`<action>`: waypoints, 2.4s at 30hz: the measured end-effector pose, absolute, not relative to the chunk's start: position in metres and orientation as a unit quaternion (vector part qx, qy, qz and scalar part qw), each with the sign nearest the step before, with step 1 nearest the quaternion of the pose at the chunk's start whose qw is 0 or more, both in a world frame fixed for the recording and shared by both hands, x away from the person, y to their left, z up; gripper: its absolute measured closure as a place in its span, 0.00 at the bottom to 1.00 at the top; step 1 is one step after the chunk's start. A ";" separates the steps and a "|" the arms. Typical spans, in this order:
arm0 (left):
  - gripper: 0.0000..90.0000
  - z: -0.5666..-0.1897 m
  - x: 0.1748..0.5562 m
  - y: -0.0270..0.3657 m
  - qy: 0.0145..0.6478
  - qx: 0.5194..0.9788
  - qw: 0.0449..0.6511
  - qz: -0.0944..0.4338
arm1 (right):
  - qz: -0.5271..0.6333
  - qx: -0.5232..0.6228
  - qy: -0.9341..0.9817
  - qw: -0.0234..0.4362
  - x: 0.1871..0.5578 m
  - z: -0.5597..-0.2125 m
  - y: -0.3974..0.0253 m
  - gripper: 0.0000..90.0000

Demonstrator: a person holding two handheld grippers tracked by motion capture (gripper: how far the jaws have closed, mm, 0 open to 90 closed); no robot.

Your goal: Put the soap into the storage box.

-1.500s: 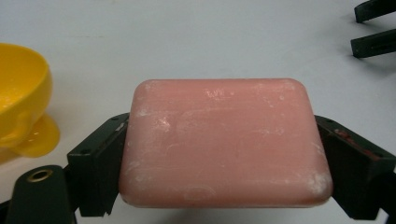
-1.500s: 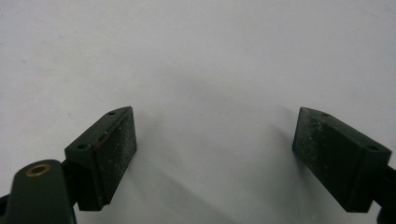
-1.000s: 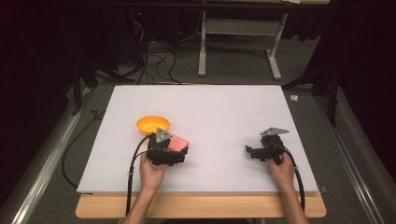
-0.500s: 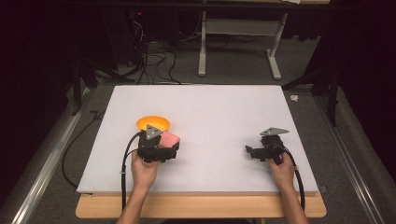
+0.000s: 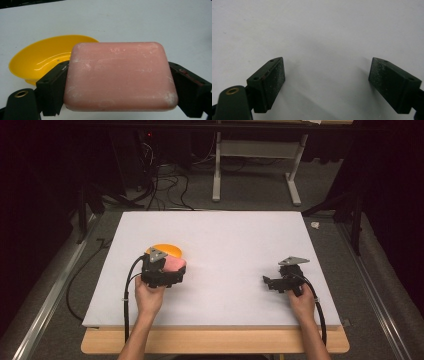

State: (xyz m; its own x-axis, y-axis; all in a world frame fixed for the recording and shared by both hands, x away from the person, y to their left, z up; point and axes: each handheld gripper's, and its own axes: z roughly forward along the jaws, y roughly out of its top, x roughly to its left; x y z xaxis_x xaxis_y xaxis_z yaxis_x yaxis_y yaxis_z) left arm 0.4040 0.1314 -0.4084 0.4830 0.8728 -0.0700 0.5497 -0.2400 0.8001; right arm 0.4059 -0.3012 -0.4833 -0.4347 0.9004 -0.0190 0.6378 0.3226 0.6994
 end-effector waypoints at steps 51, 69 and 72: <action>0.15 -0.407 0.467 0.155 0.548 0.720 0.366 0.220 | 0.315 0.489 0.786 0.209 0.406 -0.483 -0.301 0.16; 0.15 -0.424 0.481 0.152 0.563 0.720 0.341 0.221 | 0.315 0.489 0.786 0.209 0.406 -0.483 -0.301 0.16; 0.15 -0.426 0.482 0.152 0.565 0.721 0.338 0.219 | 0.315 0.490 0.786 0.209 0.406 -0.483 -0.301 0.16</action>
State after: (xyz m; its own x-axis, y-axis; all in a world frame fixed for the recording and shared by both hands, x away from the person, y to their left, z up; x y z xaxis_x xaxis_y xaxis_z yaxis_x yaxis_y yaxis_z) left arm 0.4824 0.1522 -0.4260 0.2666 0.9615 -0.0663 0.6662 -0.1341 0.7336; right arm 0.4058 -0.3011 -0.4832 -0.4335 0.9010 -0.0192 0.6381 0.3219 0.6994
